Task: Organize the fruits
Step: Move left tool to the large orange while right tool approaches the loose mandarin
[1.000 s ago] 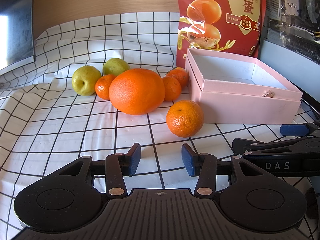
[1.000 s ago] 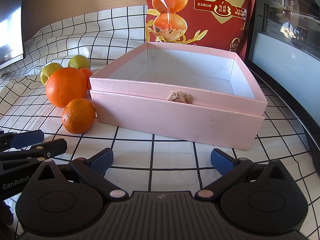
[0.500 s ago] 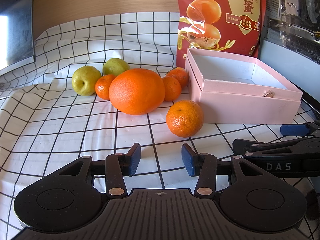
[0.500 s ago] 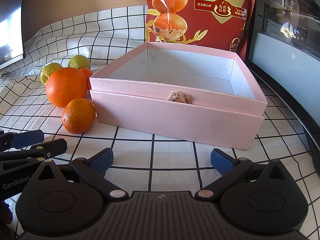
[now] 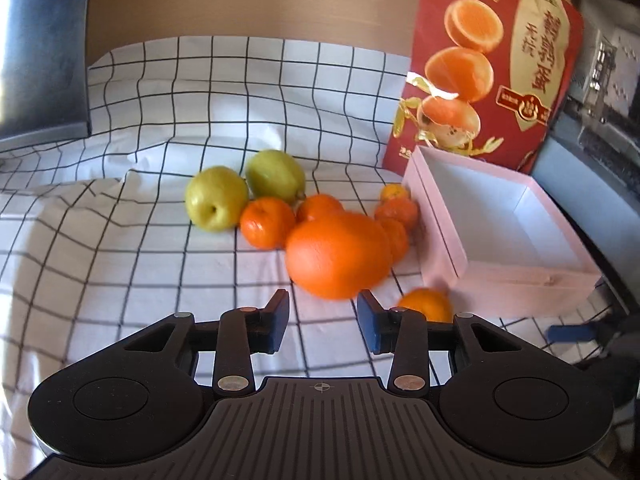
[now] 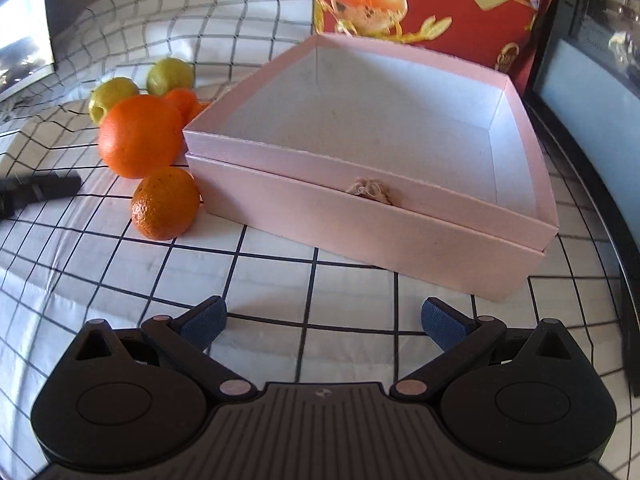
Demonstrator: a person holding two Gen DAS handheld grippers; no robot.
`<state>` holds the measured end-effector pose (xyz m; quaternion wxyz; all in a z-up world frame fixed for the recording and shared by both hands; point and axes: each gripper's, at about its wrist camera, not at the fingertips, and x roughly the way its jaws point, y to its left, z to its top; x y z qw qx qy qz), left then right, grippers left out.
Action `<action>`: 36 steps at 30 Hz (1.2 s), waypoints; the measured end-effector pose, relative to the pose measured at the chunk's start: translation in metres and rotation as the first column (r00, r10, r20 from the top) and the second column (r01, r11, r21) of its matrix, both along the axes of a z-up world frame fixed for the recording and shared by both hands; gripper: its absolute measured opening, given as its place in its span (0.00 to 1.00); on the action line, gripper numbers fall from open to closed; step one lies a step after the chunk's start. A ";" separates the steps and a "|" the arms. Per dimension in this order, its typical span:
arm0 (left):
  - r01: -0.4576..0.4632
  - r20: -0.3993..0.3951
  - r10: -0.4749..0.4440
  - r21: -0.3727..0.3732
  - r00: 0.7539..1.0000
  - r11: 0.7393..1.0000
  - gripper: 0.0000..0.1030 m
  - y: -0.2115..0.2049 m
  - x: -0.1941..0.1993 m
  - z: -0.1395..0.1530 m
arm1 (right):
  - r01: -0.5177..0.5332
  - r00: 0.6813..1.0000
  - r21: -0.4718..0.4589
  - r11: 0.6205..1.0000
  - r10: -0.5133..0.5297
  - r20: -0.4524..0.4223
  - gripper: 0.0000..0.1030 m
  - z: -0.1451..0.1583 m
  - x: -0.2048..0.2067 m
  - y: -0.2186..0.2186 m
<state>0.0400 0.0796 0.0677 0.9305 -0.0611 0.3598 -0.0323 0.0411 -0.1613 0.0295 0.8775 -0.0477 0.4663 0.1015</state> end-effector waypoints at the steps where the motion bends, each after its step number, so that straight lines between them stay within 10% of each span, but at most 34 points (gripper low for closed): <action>1: 0.002 -0.013 -0.003 -0.011 1.000 1.000 0.41 0.007 0.002 0.002 | -0.005 1.000 0.013 1.000 0.005 -0.002 0.92 0.002 0.000 0.003; 14: -0.098 -0.118 0.080 -0.155 0.990 0.983 0.40 0.089 -0.041 -0.013 | -0.246 0.923 -0.111 0.963 0.268 0.276 0.90 0.049 0.029 0.151; 21: -0.143 -0.118 0.125 -0.166 0.985 0.976 0.40 0.118 -0.055 -0.015 | -0.246 0.950 -0.076 0.966 0.256 0.180 0.88 0.032 0.058 0.168; 36: -0.008 -0.086 -0.011 -0.211 0.996 0.977 0.40 0.093 -0.030 -0.009 | -0.328 0.939 0.084 0.941 0.314 0.140 0.81 0.038 -0.032 0.156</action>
